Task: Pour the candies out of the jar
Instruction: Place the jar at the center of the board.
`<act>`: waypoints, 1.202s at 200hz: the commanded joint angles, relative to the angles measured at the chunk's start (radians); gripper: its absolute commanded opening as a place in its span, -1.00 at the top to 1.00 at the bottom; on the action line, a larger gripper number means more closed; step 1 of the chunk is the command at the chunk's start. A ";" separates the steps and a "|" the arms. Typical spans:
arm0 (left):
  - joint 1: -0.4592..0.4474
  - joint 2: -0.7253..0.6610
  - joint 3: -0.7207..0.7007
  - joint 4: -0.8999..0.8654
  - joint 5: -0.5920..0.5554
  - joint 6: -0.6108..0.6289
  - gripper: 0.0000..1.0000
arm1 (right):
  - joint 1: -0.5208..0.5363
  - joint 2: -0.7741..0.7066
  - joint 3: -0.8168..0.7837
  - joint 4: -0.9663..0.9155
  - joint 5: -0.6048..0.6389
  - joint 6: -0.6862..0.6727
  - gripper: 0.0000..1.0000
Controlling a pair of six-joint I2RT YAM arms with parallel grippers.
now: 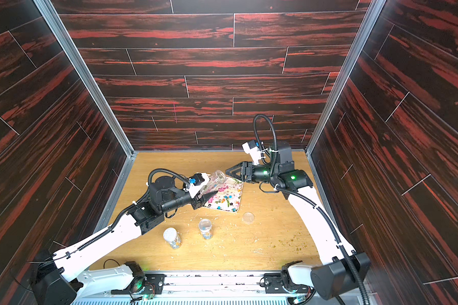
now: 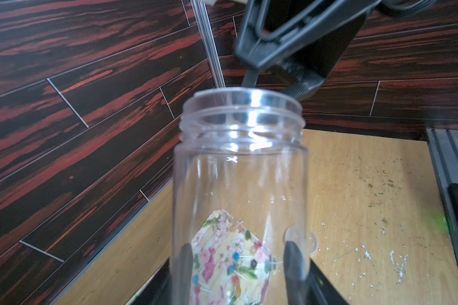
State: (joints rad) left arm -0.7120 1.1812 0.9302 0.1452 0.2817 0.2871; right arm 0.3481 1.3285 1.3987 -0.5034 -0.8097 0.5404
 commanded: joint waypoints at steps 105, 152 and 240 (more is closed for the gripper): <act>0.002 0.024 0.048 -0.014 0.091 0.025 -0.07 | 0.060 0.050 0.039 -0.109 -0.013 -0.097 0.30; 0.002 0.023 0.065 -0.052 0.099 0.048 -0.07 | 0.074 0.068 0.055 -0.152 -0.001 -0.139 0.50; 0.003 0.023 0.071 -0.081 0.094 0.060 -0.16 | 0.089 0.072 0.077 -0.209 0.065 -0.190 0.91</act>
State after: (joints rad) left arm -0.7116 1.2102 0.9691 0.0402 0.3664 0.3485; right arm 0.4286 1.3861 1.4506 -0.6949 -0.7345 0.3717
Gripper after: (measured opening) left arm 0.587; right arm 0.107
